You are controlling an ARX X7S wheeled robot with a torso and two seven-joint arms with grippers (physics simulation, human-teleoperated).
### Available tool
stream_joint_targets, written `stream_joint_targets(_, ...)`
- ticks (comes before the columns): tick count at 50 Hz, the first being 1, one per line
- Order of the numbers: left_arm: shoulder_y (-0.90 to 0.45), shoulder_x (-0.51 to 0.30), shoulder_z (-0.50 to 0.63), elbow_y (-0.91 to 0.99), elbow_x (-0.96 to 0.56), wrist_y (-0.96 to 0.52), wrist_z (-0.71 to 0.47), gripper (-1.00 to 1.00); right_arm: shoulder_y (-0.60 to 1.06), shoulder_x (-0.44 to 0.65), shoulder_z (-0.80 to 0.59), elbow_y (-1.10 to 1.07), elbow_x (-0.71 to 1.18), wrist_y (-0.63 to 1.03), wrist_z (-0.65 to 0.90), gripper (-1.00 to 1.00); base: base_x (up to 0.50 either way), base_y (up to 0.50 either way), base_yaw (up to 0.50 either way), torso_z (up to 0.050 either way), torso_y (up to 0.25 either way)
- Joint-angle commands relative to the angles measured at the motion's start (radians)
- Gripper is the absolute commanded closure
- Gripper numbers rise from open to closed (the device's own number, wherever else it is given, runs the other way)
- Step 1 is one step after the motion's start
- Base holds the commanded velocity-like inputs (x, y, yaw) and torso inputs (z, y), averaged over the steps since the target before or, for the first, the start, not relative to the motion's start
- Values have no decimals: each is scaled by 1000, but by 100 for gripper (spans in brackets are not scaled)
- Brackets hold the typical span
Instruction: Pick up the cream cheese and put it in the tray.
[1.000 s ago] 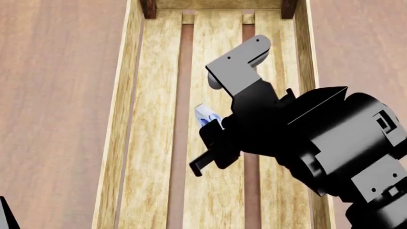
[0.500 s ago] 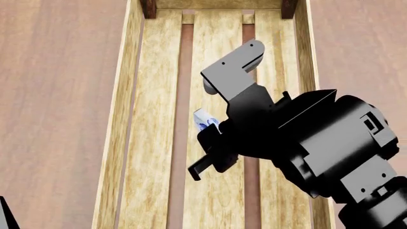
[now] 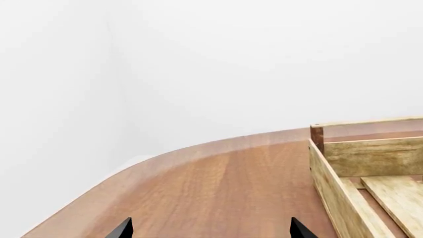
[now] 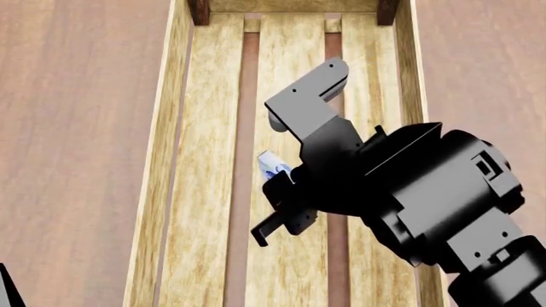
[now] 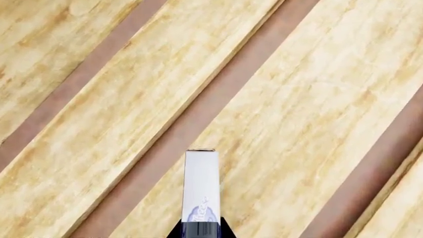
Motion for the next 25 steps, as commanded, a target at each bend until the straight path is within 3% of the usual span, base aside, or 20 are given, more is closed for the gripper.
stream_joint_targets(1, 1, -1, 2, 3, 0, -3, -1, -100, -4, -18, -21, 27, -30, -16, -1, 100, 0, 0, 0, 0, 0)
stream_joint_targets(8, 1, -2, 2, 5, -2, -5, -3, -100, -1, -17, -28, 20, -30, -12, -1, 100, 0, 0, 0, 0, 0)
stream_joint_targets(9, 1, -2, 3, 5, -1, -5, -3, -100, 2, -19, -42, 24, -50, -19, 10, -100, 0, 0, 0, 0, 0)
stream_joint_targets(25, 0, -4, 3, 6, -1, -5, -6, -100, 2, -16, -43, 34, -51, -25, 11, -100, 0, 0, 0, 0, 0)
